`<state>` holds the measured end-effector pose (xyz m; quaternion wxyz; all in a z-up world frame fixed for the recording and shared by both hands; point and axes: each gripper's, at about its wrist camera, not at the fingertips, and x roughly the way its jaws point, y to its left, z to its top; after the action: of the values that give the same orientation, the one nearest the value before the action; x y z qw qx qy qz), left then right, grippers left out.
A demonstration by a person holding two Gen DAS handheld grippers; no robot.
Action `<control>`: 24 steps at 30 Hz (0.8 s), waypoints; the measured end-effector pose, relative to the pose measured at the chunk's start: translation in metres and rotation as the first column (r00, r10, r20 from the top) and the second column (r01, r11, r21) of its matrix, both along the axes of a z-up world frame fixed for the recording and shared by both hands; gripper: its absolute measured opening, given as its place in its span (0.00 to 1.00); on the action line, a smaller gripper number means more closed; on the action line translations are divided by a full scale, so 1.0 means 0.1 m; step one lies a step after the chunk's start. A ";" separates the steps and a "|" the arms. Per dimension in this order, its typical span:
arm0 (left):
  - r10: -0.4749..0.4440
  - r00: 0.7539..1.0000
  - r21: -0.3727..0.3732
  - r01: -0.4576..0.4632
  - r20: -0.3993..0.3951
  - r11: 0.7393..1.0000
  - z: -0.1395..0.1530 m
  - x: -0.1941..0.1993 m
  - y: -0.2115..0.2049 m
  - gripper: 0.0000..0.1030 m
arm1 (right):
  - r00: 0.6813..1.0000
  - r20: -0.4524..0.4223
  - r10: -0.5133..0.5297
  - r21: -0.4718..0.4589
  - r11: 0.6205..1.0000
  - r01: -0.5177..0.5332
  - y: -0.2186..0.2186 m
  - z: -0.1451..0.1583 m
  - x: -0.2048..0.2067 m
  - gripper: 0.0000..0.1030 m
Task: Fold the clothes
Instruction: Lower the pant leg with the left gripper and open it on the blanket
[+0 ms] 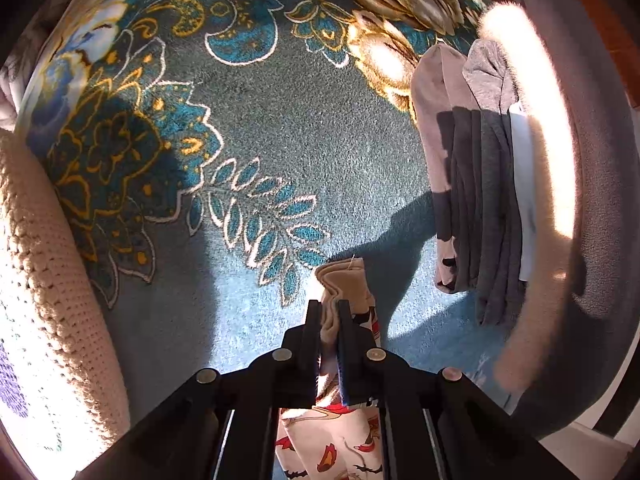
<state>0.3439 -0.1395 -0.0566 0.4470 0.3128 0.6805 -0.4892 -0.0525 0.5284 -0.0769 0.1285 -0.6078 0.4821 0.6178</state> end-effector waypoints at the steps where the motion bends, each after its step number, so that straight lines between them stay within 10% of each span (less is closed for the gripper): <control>1: 0.000 1.000 -0.004 0.000 0.002 1.000 0.02 -0.01 0.00 0.08 | 1.000 0.009 0.002 0.004 1.000 -0.002 -0.03 0.00 -0.03 0.09; 8: -0.046 0.997 -0.092 0.041 -0.059 0.995 0.51 -0.19 -0.04 0.06 | 0.987 -0.150 0.054 -0.027 0.998 -0.059 -0.11 0.65 -0.45 0.04; 14: -0.217 0.955 -0.264 0.161 -0.201 0.951 1.34 -0.38 -0.11 0.07 | 0.905 -0.373 0.204 0.067 0.979 -0.193 -0.10 1.65 -0.71 0.04; 24: -0.090 0.995 -0.040 0.092 0.042 0.995 0.00 0.09 0.10 0.07 | 0.973 -0.006 0.232 0.118 0.966 -0.229 0.20 0.30 -0.18 0.04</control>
<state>0.3532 -0.1296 -0.0570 0.4443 0.3441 0.6459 -0.5167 -0.0703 0.5482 -0.0469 0.0864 -0.6451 0.3724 0.6616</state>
